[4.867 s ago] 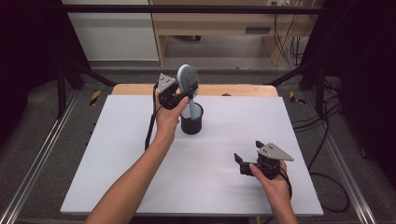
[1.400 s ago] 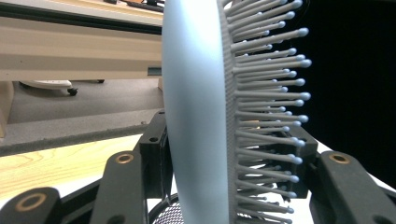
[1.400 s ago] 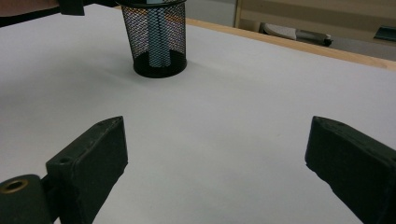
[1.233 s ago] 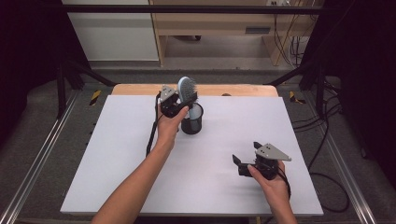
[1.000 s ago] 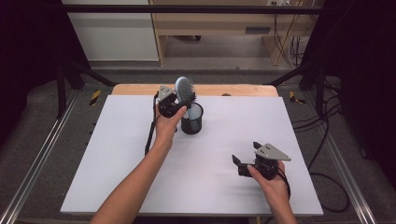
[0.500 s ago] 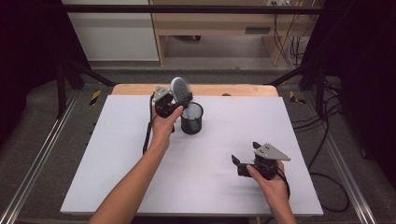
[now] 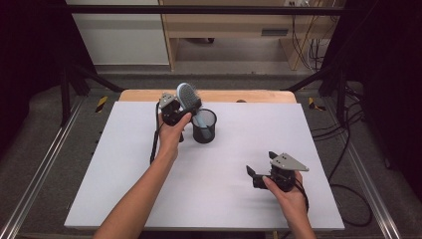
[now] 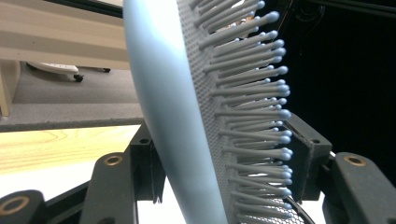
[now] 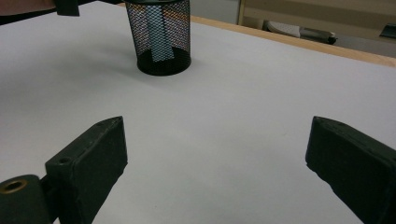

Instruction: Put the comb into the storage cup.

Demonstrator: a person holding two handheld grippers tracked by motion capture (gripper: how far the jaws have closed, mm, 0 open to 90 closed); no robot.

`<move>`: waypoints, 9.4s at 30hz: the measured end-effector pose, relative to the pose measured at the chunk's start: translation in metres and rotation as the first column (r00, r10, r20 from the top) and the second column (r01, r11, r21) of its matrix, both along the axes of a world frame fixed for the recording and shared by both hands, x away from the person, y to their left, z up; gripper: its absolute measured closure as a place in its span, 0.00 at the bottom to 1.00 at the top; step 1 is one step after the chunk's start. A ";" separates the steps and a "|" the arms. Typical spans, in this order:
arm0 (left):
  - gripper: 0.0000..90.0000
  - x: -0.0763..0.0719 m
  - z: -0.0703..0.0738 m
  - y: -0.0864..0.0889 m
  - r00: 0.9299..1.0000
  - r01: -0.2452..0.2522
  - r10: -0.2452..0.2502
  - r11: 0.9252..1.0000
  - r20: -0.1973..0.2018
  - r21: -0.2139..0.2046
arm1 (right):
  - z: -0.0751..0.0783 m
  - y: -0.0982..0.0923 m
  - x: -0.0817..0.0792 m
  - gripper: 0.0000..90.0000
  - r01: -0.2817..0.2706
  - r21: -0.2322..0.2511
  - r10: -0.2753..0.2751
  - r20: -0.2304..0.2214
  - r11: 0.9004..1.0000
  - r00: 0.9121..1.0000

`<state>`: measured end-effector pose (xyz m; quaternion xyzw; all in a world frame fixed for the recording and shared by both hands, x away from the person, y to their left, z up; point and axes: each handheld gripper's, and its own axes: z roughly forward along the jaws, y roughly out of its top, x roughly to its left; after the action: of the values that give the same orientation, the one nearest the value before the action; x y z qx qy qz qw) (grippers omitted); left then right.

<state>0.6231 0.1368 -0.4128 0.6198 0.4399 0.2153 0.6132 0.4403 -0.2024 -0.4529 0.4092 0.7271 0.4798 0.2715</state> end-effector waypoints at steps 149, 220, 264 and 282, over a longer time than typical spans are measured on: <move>0.03 -0.098 0.019 0.082 0.990 -0.035 0.010 0.984 0.141 0.175 | 0.004 -0.006 -0.006 0.05 0.044 -0.002 -0.043 0.043 0.999 0.998; 0.01 -0.166 0.012 0.222 0.974 -0.131 0.100 0.981 0.202 0.146 | -0.003 -0.056 -0.018 0.06 0.051 0.039 -0.056 0.119 0.998 0.991; 0.01 -0.194 -0.024 0.205 0.978 -0.065 0.035 0.988 0.205 0.139 | -0.007 -0.044 -0.017 0.05 -0.001 0.047 -0.004 0.115 0.999 0.993; 0.01 -0.196 -0.035 0.174 0.985 0.007 -0.040 0.981 0.166 0.193 | -0.006 -0.041 -0.016 0.05 -0.030 0.052 0.023 0.118 0.998 0.993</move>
<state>0.4276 0.3108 -0.4483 0.6606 0.3559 0.3012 0.5884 0.4245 -0.2430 -0.4593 0.3777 0.7020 0.5261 0.2962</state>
